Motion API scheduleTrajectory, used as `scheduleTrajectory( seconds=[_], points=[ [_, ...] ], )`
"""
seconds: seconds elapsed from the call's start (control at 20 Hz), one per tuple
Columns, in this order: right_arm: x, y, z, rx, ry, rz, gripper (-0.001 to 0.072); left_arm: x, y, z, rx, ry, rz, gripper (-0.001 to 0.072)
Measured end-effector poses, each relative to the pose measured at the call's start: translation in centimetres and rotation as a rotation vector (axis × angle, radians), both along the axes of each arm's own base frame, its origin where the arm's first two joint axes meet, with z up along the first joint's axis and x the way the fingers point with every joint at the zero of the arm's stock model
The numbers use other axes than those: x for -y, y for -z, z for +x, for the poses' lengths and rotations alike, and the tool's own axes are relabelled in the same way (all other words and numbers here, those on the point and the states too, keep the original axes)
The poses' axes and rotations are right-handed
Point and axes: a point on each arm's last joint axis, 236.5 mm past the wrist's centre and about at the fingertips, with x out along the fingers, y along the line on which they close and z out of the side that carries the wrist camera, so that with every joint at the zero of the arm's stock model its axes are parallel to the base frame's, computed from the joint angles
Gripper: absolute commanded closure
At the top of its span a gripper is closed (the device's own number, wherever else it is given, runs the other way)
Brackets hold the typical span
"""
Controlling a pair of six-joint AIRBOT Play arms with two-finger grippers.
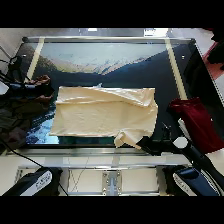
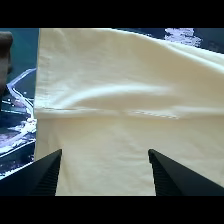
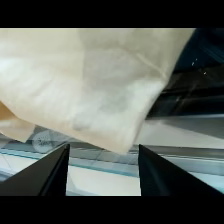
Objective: Fold the shirts.
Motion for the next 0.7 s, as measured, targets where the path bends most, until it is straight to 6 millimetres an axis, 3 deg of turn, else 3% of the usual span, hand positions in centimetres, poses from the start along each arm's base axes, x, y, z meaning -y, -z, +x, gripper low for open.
scheduleTrajectory(
  seconds=[0.05,0.15,0.25,0.4,0.55,0.7],
  points=[
    [-0.1,0.2,0.3,0.013,0.014,-0.006,0.0343,0.0,0.0,0.0,0.000,0.000,0.000,0.0076],
    [-0.1,0.5,1.2,0.041,0.054,-0.017,0.0357,0.1,0.0,0.0,0.000,0.000,-0.003,0.0076],
    [0.0,0.8,2.1,0.060,0.097,-0.025,0.0674,0.1,0.0,0.0,0.000,0.003,-0.001,0.0076],
    [-0.3,0.1,3.3,0.103,0.129,-0.003,0.0680,0.0,-0.1,0.2,0.015,0.015,0.013,0.0112],
    [-1.0,-2.5,5.4,0.204,0.118,0.025,0.0680,-0.8,0.0,0.1,0.017,0.022,0.059,0.0119],
    [-1.3,-5.0,7.1,0.293,0.094,0.033,0.0680,-3.1,3.6,-2.6,-0.102,-0.025,0.120,0.0120]
  ],
)
